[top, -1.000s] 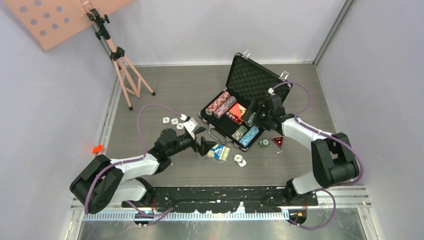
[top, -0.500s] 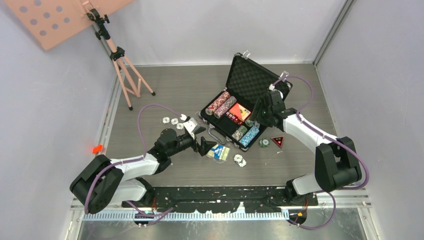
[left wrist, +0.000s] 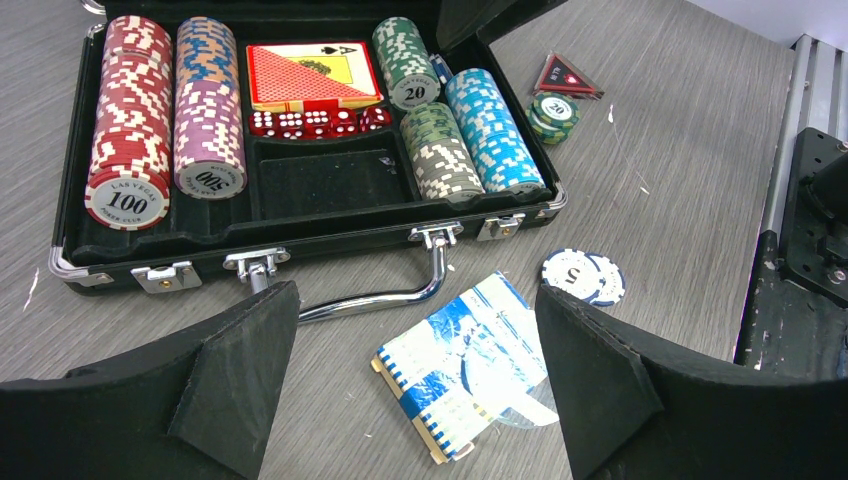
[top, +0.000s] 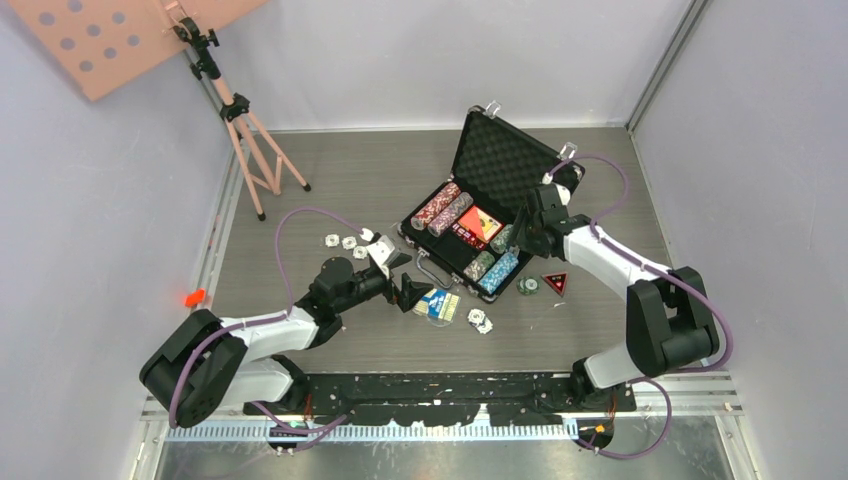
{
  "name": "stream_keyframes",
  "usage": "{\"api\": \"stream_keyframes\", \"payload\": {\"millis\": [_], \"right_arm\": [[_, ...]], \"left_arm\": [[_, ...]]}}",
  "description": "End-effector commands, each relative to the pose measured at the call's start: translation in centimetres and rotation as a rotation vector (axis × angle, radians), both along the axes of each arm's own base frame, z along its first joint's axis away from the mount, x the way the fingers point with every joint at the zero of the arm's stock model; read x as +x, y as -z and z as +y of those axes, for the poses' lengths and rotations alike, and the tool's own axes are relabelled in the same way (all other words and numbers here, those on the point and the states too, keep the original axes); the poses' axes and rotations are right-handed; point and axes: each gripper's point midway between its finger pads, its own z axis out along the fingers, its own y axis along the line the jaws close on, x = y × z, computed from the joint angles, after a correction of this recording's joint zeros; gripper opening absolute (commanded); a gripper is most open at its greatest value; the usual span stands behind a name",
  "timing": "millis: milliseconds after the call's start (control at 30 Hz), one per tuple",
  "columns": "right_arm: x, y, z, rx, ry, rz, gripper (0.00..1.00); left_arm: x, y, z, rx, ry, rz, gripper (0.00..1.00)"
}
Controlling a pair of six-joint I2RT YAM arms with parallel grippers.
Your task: Pack up texas hold em set
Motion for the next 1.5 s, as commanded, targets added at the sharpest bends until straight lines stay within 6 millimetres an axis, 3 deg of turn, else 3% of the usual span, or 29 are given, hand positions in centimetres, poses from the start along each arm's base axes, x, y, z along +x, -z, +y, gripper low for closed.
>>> {"api": "stream_keyframes", "payload": {"millis": [0,567,800,1067,1467], "right_arm": [[1.2,-0.4,0.4,0.015,0.022,-0.027,0.53],[1.3,1.7,1.2,0.045,0.017,0.025,0.53],[1.3,2.2,1.1,0.029,0.017,0.04,0.67],[1.2,3.7,1.5,0.071,0.011,0.089,0.58],[-0.2,2.6,0.9,0.104,0.042,0.091,0.52]], "left_arm": [[0.1,-1.5,-0.3,-0.032,0.01,-0.066,0.91],[0.3,-1.3,-0.4,-0.028,0.01,-0.063,0.91],[0.3,-1.2,-0.3,-0.026,0.008,-0.063,0.91],[0.3,-1.2,-0.3,-0.024,0.006,-0.062,0.91],[0.2,-1.2,-0.4,-0.027,0.012,-0.061,0.91]]}}
